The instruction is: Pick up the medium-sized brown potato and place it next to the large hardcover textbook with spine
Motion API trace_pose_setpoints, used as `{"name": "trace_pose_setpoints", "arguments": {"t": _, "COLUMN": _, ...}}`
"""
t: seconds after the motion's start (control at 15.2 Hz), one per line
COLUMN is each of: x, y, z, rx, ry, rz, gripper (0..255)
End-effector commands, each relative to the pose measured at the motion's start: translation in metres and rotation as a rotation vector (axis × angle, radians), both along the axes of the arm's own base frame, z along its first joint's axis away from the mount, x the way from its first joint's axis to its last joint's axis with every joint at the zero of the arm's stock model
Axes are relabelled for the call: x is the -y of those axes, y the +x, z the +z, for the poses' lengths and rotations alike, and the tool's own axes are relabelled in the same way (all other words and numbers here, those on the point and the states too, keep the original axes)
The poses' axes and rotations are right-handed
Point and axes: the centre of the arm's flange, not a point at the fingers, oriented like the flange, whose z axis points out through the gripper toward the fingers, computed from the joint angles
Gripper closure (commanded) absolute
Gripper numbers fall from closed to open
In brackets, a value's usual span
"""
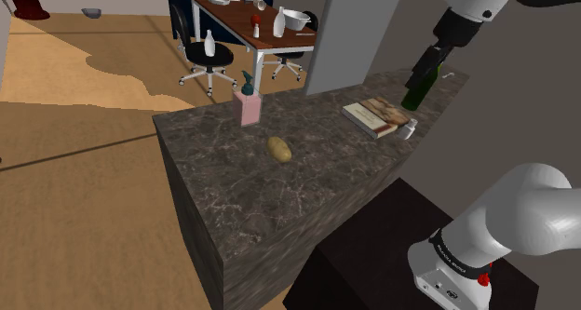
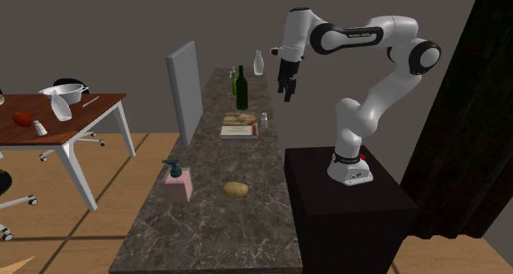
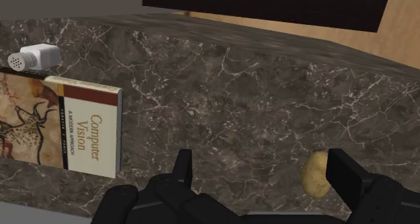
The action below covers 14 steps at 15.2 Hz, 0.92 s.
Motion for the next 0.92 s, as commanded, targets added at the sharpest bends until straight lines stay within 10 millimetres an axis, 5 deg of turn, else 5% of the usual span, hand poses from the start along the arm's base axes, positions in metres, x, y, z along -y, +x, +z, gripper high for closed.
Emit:
{"name": "trace_pose_setpoints", "arguments": {"t": 0.0, "x": 0.0, "y": 0.0, "z": 0.0, "rx": 0.0, "ry": 0.0, "rz": 0.0, "gripper": 0}}
{"name": "trace_pose_setpoints", "arguments": {"t": 0.86, "x": -0.077, "y": 0.078, "z": -0.127, "rx": 0.019, "ry": 0.03, "rz": -0.015, "gripper": 0}}
